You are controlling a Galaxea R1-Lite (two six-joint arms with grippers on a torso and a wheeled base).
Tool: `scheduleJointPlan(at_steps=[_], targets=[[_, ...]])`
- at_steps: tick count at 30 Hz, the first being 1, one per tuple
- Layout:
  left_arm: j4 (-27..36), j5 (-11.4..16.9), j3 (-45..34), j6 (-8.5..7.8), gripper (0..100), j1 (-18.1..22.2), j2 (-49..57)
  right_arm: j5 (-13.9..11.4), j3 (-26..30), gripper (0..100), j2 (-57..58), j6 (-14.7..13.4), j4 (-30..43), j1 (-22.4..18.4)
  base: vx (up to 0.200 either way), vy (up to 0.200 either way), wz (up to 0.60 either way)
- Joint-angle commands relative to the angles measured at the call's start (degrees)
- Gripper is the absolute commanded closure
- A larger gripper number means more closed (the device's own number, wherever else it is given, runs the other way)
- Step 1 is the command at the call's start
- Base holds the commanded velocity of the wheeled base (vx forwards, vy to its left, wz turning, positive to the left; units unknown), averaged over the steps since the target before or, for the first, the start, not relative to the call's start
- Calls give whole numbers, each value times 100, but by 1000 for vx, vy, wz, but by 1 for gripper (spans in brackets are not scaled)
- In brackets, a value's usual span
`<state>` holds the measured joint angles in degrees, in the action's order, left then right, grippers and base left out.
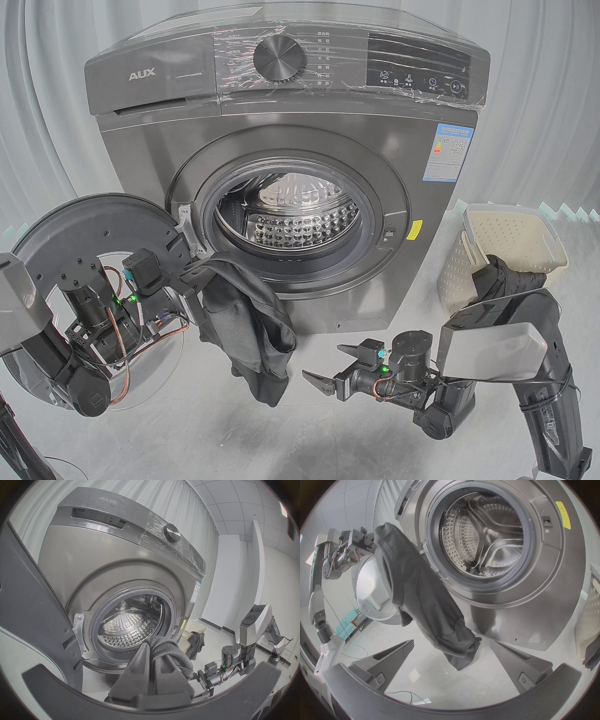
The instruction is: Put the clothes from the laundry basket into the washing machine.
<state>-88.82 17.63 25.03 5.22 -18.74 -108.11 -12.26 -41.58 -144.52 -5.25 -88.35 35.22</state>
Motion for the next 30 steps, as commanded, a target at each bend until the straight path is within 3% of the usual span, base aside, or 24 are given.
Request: scheduleJointPlan(at_steps=[1,15,23,30], targets=[[5,4,2,6,100,2,-9,-13,-17,0,-199,33,2,117,0,0,0],[-4,-5,-7,-3,100,-7,-9,-92,-1071,0,-595,24,81,372,0,0,0],[5,4,-15,6,100,-7,-18,-13,-1748,0,-982,7,72,363,0,0,0],[5,4,-15,6,100,-7,-18,128,-1950,0,-1017,16,89,398,0,0,0]])
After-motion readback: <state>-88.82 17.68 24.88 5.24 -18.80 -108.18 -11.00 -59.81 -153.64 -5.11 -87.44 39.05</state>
